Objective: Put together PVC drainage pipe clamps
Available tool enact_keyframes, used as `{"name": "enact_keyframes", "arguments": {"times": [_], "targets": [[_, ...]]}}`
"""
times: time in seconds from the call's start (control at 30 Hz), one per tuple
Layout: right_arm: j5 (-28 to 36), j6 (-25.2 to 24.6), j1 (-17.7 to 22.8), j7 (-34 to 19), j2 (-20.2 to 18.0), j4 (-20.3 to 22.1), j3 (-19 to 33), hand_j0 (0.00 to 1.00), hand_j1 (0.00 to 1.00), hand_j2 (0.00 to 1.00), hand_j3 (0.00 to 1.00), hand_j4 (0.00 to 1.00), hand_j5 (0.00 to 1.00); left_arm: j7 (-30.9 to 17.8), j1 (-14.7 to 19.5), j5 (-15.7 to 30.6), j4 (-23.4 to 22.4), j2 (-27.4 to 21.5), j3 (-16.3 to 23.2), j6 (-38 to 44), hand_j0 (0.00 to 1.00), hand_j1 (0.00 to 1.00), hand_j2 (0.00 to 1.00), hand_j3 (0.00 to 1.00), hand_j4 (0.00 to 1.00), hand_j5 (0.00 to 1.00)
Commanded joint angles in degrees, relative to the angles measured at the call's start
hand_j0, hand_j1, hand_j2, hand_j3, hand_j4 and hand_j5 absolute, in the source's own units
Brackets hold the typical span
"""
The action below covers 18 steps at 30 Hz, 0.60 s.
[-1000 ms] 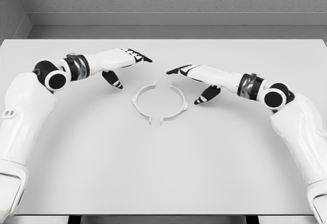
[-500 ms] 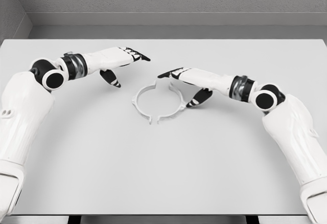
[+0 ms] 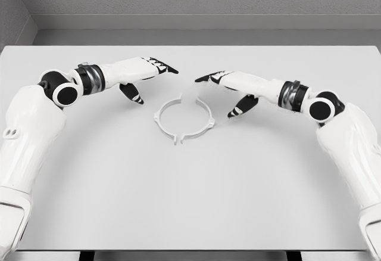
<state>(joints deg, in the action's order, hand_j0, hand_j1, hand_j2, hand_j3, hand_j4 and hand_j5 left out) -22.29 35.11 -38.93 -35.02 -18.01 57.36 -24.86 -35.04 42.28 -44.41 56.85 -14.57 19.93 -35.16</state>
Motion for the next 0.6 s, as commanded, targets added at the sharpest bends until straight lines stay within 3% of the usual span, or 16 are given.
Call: {"name": "enact_keyframes", "arguments": {"times": [0.0,0.23,0.57], "targets": [[0.3,-0.1,-0.3,0.0,0.0,-2.9,0.5,1.0,1.0,1.0,1.0,1.0,1.0,0.0,0.0,0.4,0.0,0.0,-0.2,0.2,1.0,1.0,1.0,1.0,1.0,1.0],[-1.7,-0.1,-3.2,0.0,5.1,-8.0,-0.2,1.0,1.0,1.0,1.0,1.0,1.0,0.0,0.4,0.4,0.1,-0.5,-0.3,0.2,1.0,1.0,1.0,1.0,1.0,1.0],[-1.8,-0.1,-3.2,0.0,6.9,-7.9,-1.1,1.0,1.0,1.0,1.0,1.0,1.0,0.0,0.5,0.4,0.2,-0.5,-0.4,0.2,1.0,1.0,1.0,1.0,1.0,1.0]]}}
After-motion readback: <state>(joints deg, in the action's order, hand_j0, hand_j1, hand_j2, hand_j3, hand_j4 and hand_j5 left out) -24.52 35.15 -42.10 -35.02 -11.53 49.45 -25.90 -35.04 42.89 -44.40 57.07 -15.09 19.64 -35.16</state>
